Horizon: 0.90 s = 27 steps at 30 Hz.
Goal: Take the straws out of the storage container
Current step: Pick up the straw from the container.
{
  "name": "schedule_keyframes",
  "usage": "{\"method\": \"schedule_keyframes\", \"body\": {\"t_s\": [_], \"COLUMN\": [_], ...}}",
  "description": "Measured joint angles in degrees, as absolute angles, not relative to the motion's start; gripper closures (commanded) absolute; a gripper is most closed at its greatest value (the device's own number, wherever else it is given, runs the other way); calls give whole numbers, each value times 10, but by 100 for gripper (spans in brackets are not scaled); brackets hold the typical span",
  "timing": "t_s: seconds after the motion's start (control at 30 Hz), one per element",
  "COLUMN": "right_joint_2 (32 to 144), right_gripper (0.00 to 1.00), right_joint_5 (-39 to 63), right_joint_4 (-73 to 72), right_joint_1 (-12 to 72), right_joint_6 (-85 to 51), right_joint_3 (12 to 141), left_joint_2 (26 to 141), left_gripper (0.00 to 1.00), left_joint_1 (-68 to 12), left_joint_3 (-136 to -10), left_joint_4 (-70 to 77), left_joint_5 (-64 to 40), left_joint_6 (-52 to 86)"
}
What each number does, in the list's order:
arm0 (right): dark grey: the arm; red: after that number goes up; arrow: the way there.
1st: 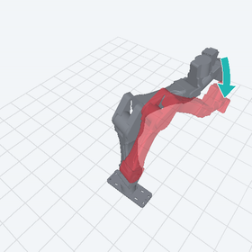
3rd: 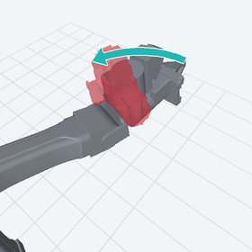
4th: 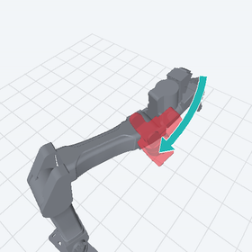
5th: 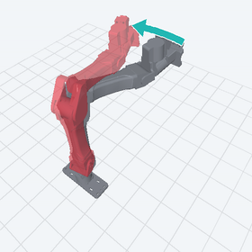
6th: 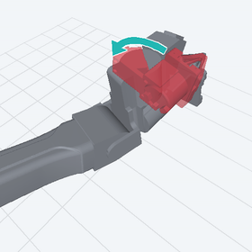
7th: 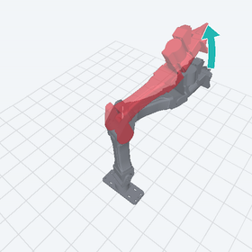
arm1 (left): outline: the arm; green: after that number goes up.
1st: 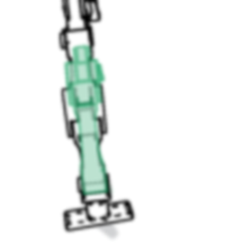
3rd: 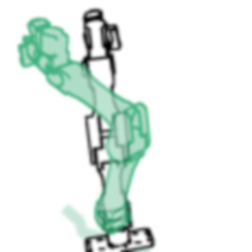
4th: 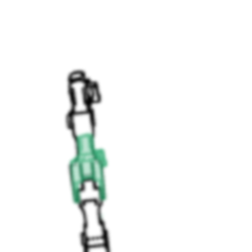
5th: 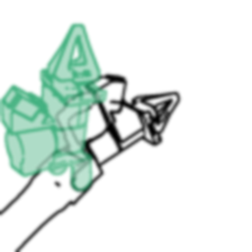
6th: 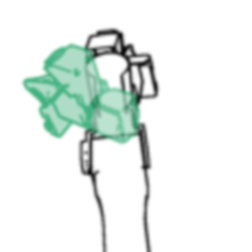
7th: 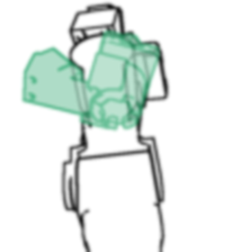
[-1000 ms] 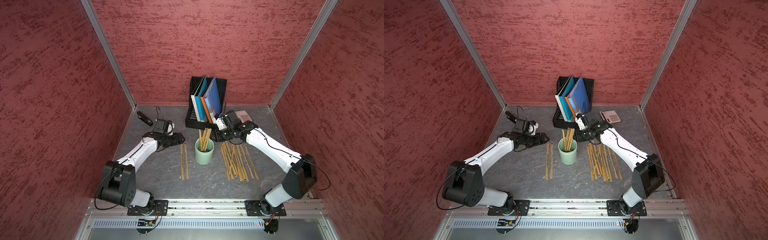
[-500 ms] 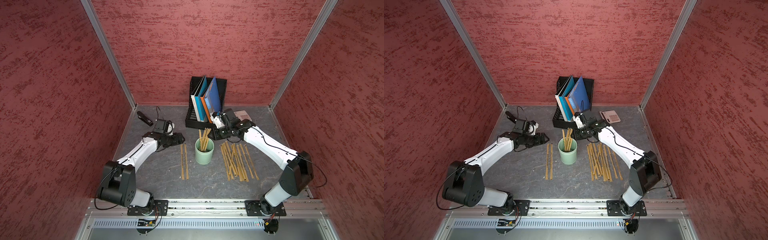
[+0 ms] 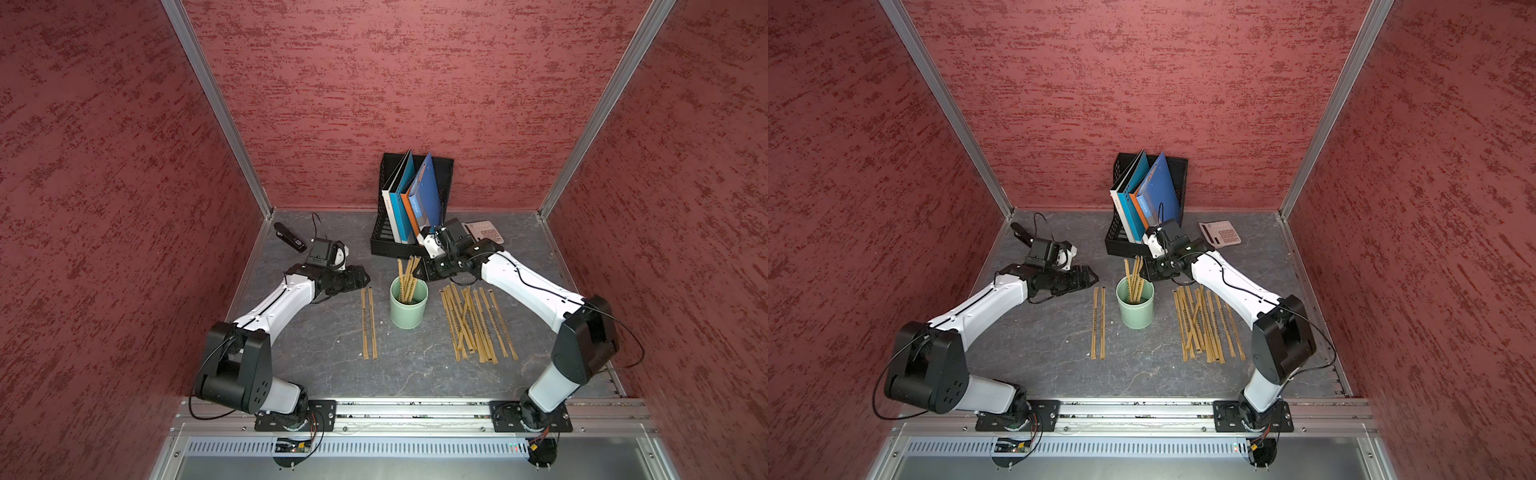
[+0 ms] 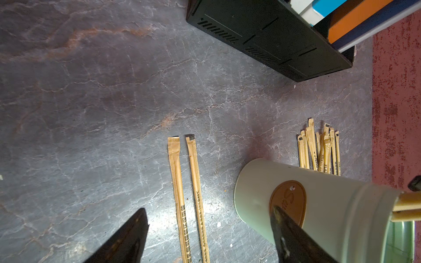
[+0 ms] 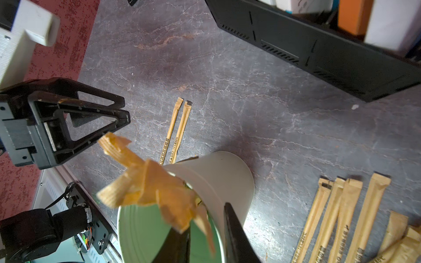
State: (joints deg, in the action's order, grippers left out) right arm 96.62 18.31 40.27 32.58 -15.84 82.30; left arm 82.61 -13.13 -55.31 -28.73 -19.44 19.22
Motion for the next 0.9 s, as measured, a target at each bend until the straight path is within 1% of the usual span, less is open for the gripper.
{"method": "schedule_keyframes", "body": {"t_s": [0.1, 0.27, 0.57, 0.9], "right_joint_2": [973, 973, 959, 905], "right_gripper": [89, 94, 96, 96], "right_joint_5": [185, 189, 193, 198], "right_joint_4": [402, 402, 411, 463], "right_joint_1": [326, 326, 326, 326], "right_joint_6": [-160, -160, -161, -154], "right_joint_3": [831, 832, 840, 889], "left_joint_2": [826, 826, 826, 826], "left_gripper": [15, 16, 16, 15], "left_joint_1": [-131, -128, -128, -128], "left_joint_3": [-553, -553, -553, -553], "left_joint_4": [-288, -287, -287, -287], "left_joint_5": [-194, -194, -195, -195], "left_joint_6": [192, 192, 192, 193]}}
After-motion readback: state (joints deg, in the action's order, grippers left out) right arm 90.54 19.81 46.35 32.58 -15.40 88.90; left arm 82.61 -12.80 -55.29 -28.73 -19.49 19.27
